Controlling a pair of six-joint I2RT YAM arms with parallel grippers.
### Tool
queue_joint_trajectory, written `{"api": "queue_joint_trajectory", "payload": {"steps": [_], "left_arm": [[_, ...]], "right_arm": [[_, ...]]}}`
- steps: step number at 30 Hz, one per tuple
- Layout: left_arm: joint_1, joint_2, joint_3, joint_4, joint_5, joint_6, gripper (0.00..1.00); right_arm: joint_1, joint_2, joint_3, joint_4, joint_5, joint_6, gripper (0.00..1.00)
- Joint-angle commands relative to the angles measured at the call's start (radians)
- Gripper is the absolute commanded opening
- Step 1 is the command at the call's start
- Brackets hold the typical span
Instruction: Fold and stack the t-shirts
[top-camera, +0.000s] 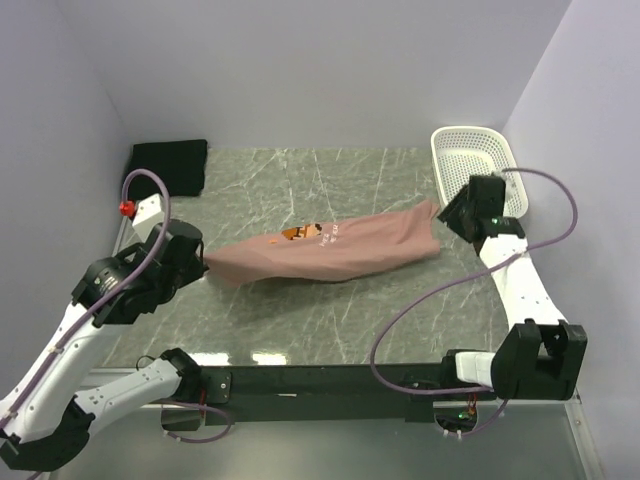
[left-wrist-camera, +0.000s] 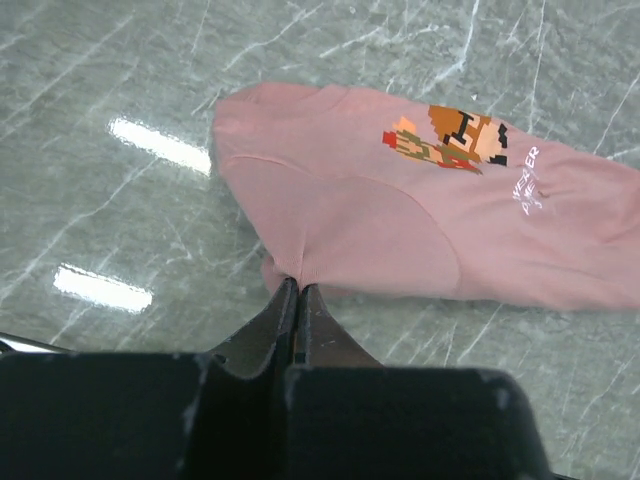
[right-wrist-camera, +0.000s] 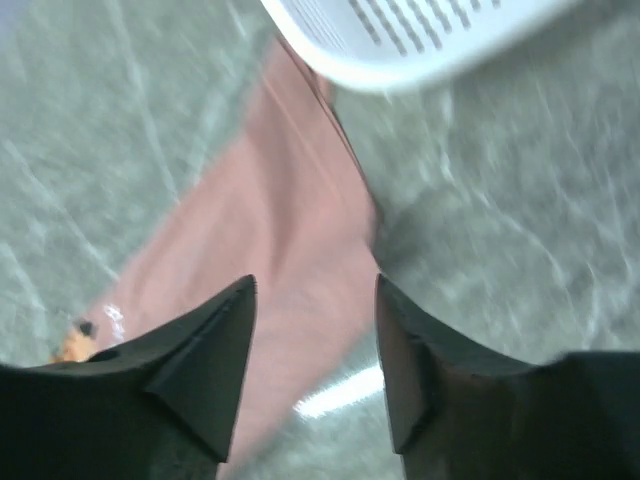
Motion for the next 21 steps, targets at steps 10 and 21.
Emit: {"api": "queue_joint_trajectory", "payload": {"steps": [10,21], "left_arm": [[0.009,0.045,-0.127,0.176,0.039,0.077,0.02],[0.018,0.038,-0.126,0.190,0.023,0.095,0.02]], "right_arm": [[-0.003,0.107,-0.018,-0.002,-0.111,-0.060,0.63],[-0.003,0.082,-0.332,0.175,-0.295,0.015,0.63]]}}
